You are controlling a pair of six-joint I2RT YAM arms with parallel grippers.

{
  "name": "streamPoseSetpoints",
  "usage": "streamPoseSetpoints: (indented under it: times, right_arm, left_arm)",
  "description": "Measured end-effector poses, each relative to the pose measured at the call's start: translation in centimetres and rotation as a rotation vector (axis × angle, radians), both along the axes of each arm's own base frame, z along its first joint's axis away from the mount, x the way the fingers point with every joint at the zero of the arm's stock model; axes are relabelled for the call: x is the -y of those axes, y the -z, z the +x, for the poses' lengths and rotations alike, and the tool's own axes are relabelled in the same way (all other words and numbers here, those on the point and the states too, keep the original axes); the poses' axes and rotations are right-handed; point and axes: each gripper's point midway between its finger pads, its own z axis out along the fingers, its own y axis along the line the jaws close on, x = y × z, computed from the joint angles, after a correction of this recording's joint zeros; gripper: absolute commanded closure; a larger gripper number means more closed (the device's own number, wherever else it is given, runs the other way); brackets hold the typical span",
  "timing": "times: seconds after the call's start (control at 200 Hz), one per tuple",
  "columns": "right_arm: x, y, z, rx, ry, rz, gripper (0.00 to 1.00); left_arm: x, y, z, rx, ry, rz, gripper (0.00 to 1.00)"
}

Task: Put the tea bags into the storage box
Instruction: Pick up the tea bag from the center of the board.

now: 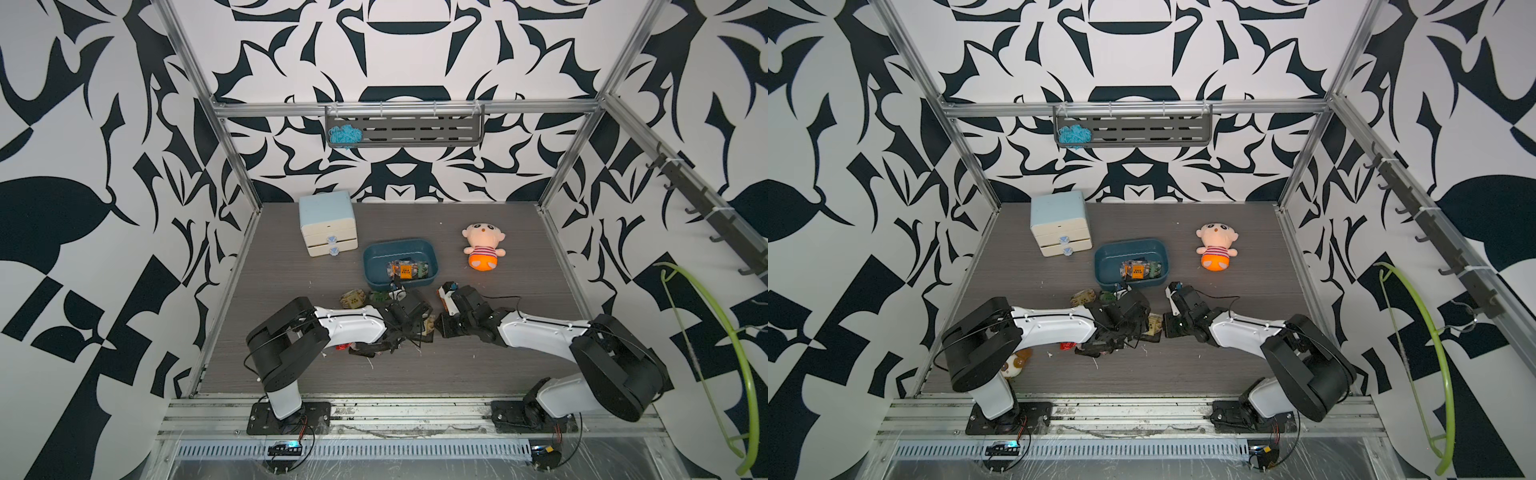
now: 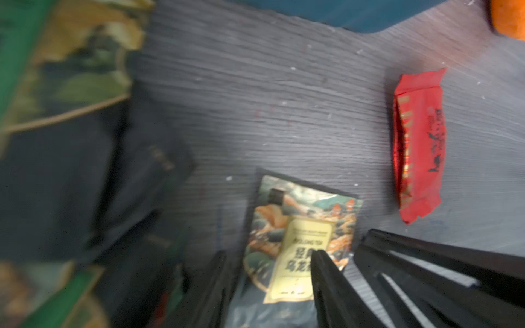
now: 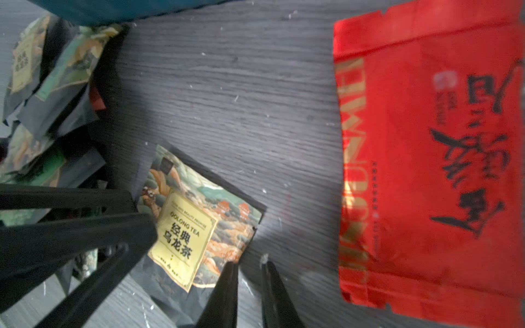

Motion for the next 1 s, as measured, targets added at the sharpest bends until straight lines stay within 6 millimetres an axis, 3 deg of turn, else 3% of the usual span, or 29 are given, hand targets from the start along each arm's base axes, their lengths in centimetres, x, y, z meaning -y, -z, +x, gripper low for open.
streamPoseSetpoints:
  times: [0.64, 1.0]
  right_arm:
    - [-0.5, 0.1, 0.7, -0.002, 0.001, -0.004, 0.85]
    - [-0.4, 0.1, 0.8, -0.001, 0.003, -0.007, 0.85]
  left_arm:
    - [2.2, 0.2, 0.2, -0.024, 0.02, -0.099, 0.66]
    - [2.4, 0.6, 0.2, -0.035, 0.017, -0.104, 0.88]
